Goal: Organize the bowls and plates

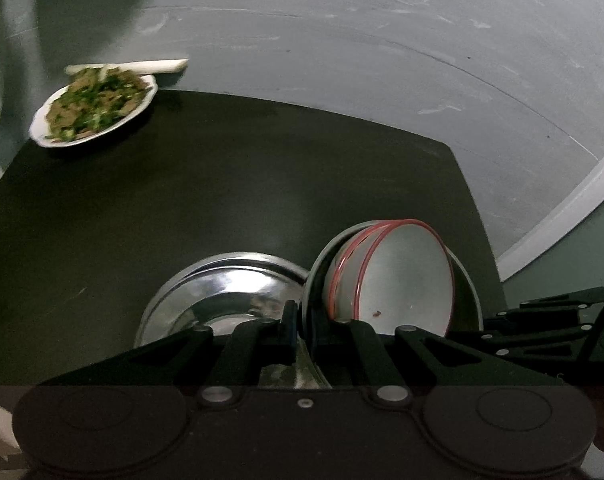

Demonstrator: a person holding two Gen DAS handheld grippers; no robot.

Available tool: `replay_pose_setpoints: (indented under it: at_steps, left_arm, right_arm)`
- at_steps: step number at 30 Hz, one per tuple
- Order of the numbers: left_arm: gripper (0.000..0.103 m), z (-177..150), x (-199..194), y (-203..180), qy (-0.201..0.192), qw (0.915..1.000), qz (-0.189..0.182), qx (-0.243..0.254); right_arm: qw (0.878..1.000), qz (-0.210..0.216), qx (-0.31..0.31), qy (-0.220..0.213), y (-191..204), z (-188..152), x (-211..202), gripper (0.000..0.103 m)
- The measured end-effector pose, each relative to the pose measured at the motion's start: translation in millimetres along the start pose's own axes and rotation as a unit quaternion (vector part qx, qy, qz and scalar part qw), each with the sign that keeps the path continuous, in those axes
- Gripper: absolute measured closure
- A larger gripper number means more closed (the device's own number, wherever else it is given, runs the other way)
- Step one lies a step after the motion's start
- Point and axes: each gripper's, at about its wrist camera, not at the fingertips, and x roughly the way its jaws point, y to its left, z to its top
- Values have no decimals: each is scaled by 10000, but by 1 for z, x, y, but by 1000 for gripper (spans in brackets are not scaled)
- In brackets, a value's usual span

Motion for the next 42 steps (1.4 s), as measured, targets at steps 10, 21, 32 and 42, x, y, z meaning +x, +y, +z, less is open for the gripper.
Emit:
replay_pose_setpoints:
  at_steps: [10, 21, 32, 42]
  left_arm:
    - [98, -17, -12, 35, -37, 9989, 287, -362]
    - [98, -29, -18, 65, 63, 9965, 531, -643]
    - [98, -35, -12, 80, 188, 9957, 547, -720]
    - [98, -34, -6, 83, 260, 9958, 503, -723]
  right_arm:
    - [9989, 235, -370, 181, 30, 7, 19, 81]
    - [9956, 447, -697, 449, 59, 10, 42, 81]
    - [9941, 466, -744, 634, 72, 10, 59, 80]
    - [9943, 403, -715, 685, 74, 10, 63, 80]
